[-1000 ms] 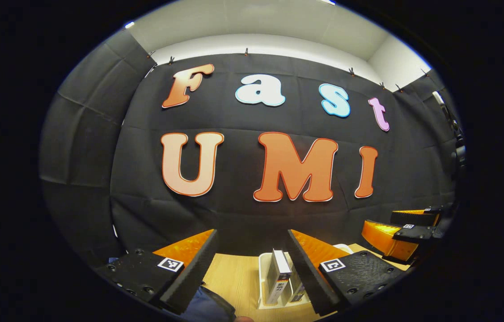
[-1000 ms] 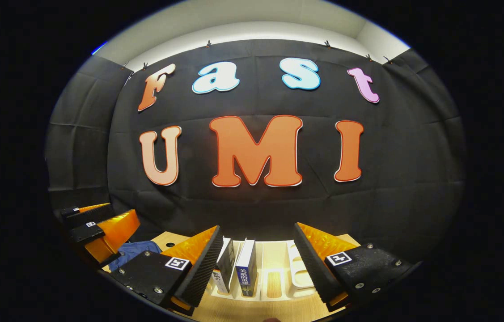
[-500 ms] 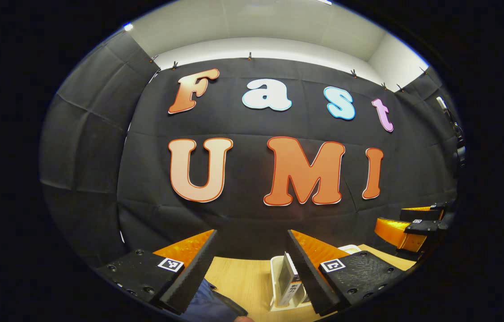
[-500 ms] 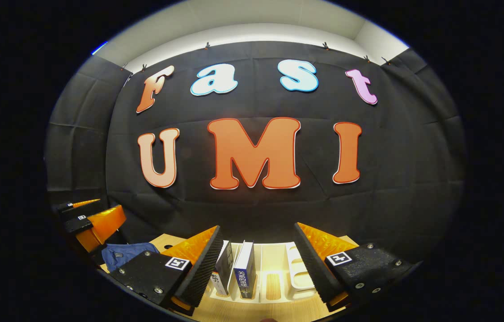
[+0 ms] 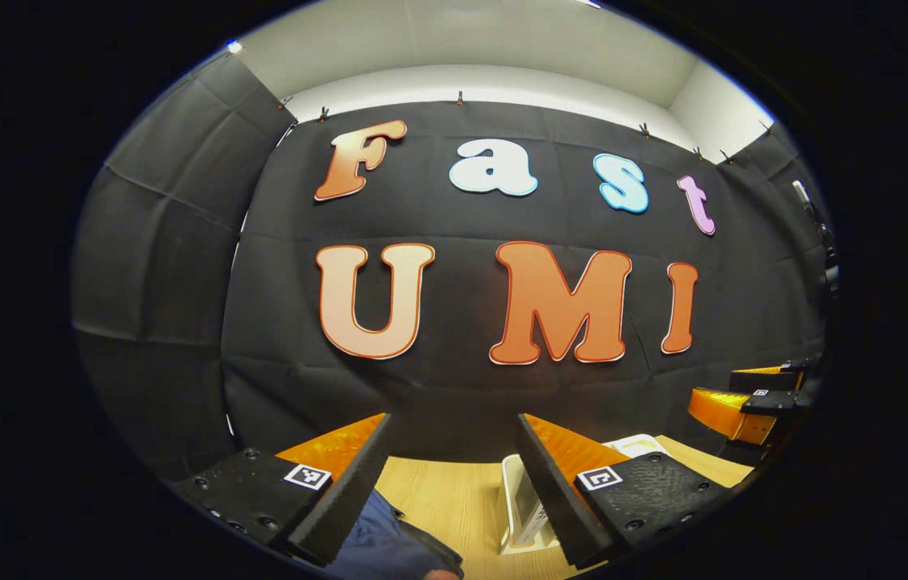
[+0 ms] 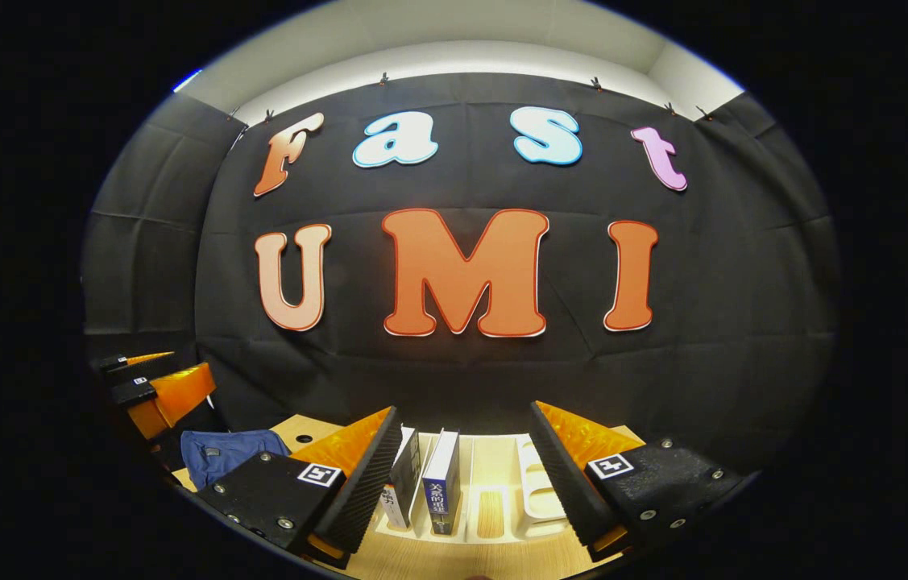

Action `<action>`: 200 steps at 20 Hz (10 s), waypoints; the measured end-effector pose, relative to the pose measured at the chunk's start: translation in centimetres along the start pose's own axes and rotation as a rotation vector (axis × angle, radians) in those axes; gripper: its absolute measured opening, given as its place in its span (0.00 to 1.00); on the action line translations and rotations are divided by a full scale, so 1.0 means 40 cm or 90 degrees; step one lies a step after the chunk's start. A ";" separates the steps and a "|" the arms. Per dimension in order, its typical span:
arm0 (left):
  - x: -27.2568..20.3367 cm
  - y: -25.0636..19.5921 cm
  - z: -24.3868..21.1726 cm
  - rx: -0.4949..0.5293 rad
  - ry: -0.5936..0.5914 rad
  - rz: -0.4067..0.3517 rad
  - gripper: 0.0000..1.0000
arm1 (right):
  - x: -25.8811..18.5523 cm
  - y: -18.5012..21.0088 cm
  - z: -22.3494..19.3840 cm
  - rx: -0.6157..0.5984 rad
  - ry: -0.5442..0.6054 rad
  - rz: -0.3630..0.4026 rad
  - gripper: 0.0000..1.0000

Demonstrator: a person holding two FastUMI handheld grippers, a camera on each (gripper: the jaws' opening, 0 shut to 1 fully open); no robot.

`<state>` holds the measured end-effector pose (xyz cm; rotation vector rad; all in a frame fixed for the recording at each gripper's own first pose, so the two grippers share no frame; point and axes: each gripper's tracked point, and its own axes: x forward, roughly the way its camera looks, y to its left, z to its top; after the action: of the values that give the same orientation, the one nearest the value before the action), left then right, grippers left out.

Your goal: Open the schoolbag, grab two books from the bookshelf and put them into the schoolbag.

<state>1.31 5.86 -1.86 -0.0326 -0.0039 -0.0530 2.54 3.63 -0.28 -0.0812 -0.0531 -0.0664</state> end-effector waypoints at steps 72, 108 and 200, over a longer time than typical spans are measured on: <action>-0.141 0.150 -0.582 0.267 0.575 -0.088 0.04 | 0.074 0.101 -0.295 0.036 0.260 0.128 0.95; 0.014 0.302 -0.382 0.009 0.644 -0.239 0.04 | 0.421 0.298 -0.586 -0.135 0.737 0.045 0.66; 0.004 0.302 -0.375 0.099 0.699 -0.275 0.01 | 0.109 1.081 -0.778 0.680 0.674 0.145 0.42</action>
<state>2.16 17.41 -17.23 0.1568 1.0839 -0.4972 11.42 43.76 -34.43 1.0174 0.9752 0.1582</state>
